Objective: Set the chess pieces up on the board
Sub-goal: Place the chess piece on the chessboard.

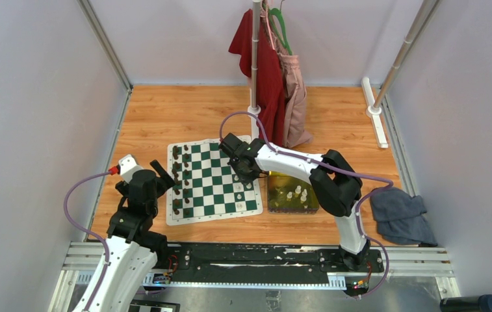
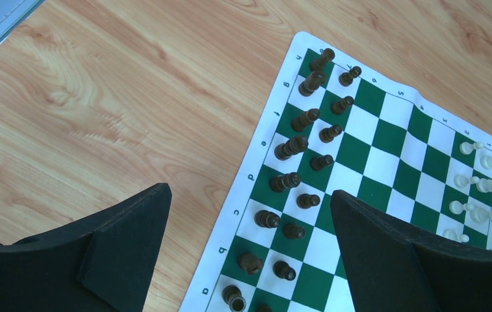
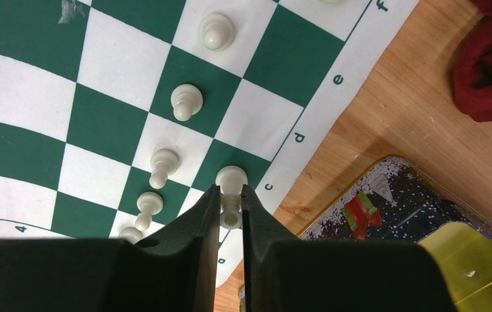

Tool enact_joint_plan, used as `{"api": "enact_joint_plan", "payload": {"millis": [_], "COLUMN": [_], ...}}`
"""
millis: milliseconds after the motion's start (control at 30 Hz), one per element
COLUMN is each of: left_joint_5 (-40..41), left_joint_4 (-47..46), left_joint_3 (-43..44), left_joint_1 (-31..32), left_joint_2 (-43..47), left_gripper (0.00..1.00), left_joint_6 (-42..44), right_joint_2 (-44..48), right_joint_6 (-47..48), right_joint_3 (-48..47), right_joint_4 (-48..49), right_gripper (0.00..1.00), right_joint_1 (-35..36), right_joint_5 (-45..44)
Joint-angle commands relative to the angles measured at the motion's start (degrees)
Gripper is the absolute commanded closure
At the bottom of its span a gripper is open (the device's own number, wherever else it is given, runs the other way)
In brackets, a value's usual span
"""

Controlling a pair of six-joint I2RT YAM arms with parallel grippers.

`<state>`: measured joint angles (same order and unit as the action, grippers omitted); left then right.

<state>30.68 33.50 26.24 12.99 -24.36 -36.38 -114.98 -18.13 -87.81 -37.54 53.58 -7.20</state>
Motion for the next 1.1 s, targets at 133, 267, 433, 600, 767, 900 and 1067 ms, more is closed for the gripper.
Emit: {"api": "enact_joint_plan", "payload": {"millis": [133, 267, 433, 600, 767, 900, 1067], "left_joint_5": [1.0, 1.0, 0.9, 1.0, 0.9, 0.8, 0.4], "left_joint_4": [-0.5, -0.5, -0.5, -0.5, -0.7, -0.4, -0.5], "left_joint_3": [-0.3, -0.3, -0.3, -0.2, -0.5, -0.1, -0.2], "left_joint_1": [0.5, 0.5, 0.5, 0.5, 0.5, 0.5, 0.5], "left_joint_2": [0.5, 0.5, 0.4, 0.2, 0.4, 0.0, 0.7], "left_gripper": [0.00, 0.00, 0.00, 0.00, 0.00, 0.00, 0.00], "left_joint_6": [0.4, 0.4, 0.5, 0.5, 0.5, 0.5, 0.6], "right_joint_2": [-1.1, -0.9, -0.7, -0.4, 0.7, 1.5, 5.6], "right_joint_6": [0.6, 0.9, 1.5, 1.7, 2.4, 2.8, 2.4], "right_joint_3": [-1.9, -2.3, -3.0, -3.5, -5.4, -7.7, -6.9], "right_joint_4": [-1.6, -1.9, -2.5, -2.9, -3.6, -5.6, -6.0], "right_gripper": [0.77, 0.68, 0.63, 0.61, 0.61, 0.61, 0.57], "right_joint_1": [-0.7, -0.7, -0.7, -0.7, -0.7, -0.7, -0.6], "right_joint_5": [0.4, 0.3, 0.1, -0.2, -1.5, -2.3, -4.0]}}
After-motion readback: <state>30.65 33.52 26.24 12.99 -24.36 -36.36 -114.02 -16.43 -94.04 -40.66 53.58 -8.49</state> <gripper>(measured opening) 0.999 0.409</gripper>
